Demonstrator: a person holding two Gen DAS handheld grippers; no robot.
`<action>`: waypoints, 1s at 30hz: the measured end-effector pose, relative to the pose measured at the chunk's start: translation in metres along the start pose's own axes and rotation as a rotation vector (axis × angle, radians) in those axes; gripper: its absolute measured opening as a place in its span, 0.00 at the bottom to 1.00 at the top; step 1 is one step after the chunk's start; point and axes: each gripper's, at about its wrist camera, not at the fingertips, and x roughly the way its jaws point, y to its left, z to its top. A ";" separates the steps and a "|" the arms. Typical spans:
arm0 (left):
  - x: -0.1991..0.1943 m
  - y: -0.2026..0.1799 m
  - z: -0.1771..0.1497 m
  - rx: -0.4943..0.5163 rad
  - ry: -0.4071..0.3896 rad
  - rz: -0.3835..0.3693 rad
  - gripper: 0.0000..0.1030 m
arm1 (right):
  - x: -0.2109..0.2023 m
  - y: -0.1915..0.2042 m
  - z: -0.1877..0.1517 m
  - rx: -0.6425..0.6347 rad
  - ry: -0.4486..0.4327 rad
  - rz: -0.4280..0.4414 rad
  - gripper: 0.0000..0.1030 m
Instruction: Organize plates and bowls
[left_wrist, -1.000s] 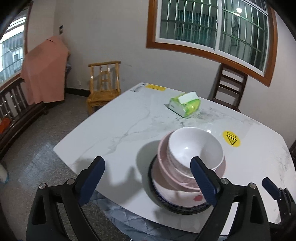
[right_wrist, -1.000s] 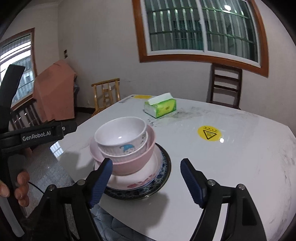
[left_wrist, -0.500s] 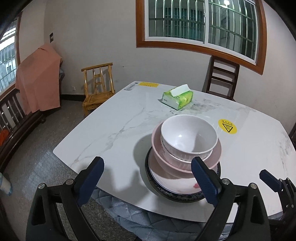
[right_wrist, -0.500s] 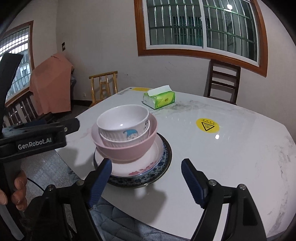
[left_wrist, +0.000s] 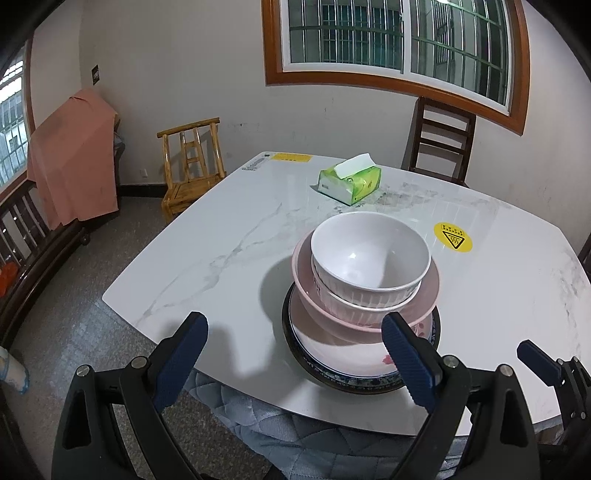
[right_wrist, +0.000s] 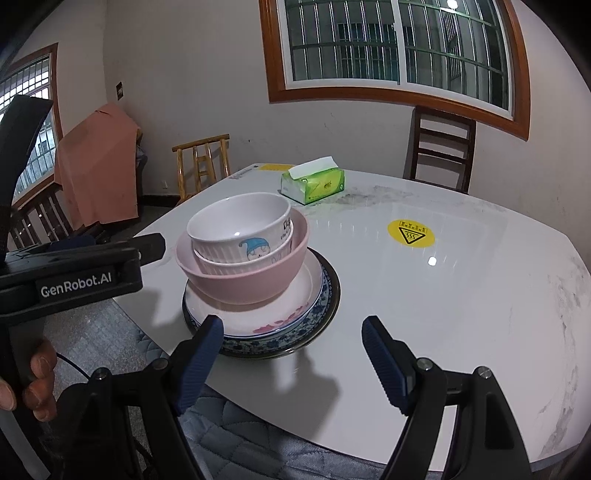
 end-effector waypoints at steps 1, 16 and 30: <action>0.001 0.000 0.000 0.000 0.001 -0.001 0.91 | 0.000 0.000 0.000 0.001 0.001 0.000 0.77; 0.004 0.003 -0.003 -0.008 0.022 -0.010 0.91 | 0.005 0.003 -0.003 0.004 0.027 -0.002 0.77; 0.005 0.001 -0.004 -0.008 0.027 -0.012 0.91 | 0.006 0.003 -0.002 0.008 0.039 -0.005 0.77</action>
